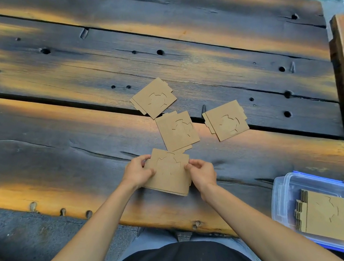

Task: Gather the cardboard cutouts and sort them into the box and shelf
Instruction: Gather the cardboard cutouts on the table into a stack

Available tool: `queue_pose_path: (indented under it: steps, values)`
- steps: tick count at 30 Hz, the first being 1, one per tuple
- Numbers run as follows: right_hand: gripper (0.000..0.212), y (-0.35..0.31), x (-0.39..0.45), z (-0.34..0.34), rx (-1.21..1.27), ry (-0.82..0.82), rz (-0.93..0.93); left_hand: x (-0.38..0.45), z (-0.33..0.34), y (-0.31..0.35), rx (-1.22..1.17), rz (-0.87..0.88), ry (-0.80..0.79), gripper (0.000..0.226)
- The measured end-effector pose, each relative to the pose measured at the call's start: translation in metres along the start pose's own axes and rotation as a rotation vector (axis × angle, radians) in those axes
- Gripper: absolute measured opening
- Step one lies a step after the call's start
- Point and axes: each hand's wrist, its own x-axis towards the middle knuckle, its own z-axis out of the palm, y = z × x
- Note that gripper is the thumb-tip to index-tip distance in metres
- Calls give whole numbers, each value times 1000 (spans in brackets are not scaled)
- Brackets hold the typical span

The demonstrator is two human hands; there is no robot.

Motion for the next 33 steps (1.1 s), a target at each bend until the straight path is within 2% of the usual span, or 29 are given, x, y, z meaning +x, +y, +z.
queue_pose_path:
  steps: [9, 13, 16, 20, 24, 26, 28, 31, 33]
  values:
    - [15, -18, 17, -13, 123, -114, 8, 17, -2, 24, 70, 74, -14, 51]
    - [27, -36, 22, -23, 137, -180, -9, 31, -9, 43, 162, 137, -111, 49]
    - [29, -48, 30, -32, 23, -312, -69, 42, -13, 59, 256, 207, -202, 49]
    - [16, -62, 43, -35, -80, -404, -165, 61, -16, 81, 313, 283, -223, 49]
    - [13, -77, 57, -36, -75, -404, -240, 77, -17, 88, 193, 238, -97, 51]
    - [6, -82, 63, -36, -19, -386, -219, 82, -14, 89, 45, 167, 17, 55]
    - [8, -86, 70, -35, 70, -362, -152, 86, -11, 87, -170, 48, 96, 57]
    - [7, -89, 76, -31, 185, -299, -72, 89, -4, 82, -491, -134, 35, 49]
    - [8, -87, 81, -25, 182, -245, -54, 91, 3, 79, -582, -162, 19, 34]
